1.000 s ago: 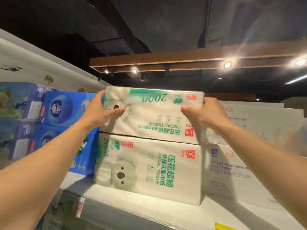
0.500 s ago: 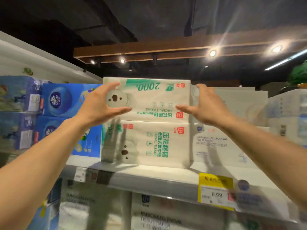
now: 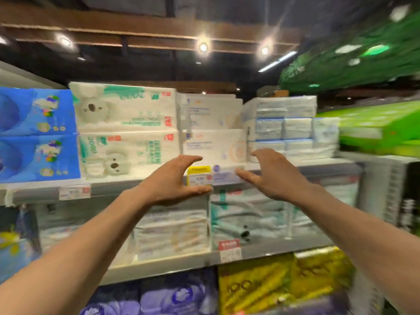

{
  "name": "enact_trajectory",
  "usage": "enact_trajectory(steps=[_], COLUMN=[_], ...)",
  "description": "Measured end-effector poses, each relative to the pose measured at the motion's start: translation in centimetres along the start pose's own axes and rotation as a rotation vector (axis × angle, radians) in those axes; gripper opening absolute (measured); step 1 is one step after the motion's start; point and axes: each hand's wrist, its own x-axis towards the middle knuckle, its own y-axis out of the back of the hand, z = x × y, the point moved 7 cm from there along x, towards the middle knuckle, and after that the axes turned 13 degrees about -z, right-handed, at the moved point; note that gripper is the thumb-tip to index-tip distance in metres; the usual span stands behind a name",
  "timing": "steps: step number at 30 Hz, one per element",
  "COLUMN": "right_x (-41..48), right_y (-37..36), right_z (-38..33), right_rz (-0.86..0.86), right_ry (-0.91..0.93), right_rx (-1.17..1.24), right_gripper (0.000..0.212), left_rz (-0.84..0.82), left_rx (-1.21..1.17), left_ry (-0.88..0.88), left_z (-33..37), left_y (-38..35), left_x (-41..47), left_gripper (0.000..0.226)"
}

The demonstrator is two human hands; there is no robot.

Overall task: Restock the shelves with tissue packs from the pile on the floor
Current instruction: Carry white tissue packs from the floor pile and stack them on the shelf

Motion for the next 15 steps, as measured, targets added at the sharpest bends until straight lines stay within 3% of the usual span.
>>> enact_trajectory(steps=[2, 6, 15], right_x=[-4.8, -14.9, -45.6], right_y=[1.3, 4.0, 9.5], right_z=[4.4, 13.9, 39.4], right_rz=[-0.015, -0.042, -0.149], right_ry=[-0.067, -0.209, -0.687], right_rx=[-0.016, -0.055, -0.080], right_gripper=[0.075, 0.077, 0.072], left_rz=[-0.043, -0.123, -0.351], left_rx=[-0.031, -0.098, -0.284], left_ry=[-0.092, -0.260, -0.604], left_z=[6.0, 19.6, 56.1], left_y=[-2.3, -7.3, -26.3], left_x=[0.9, 3.0, 4.8], left_gripper=[0.117, 0.097, 0.107])
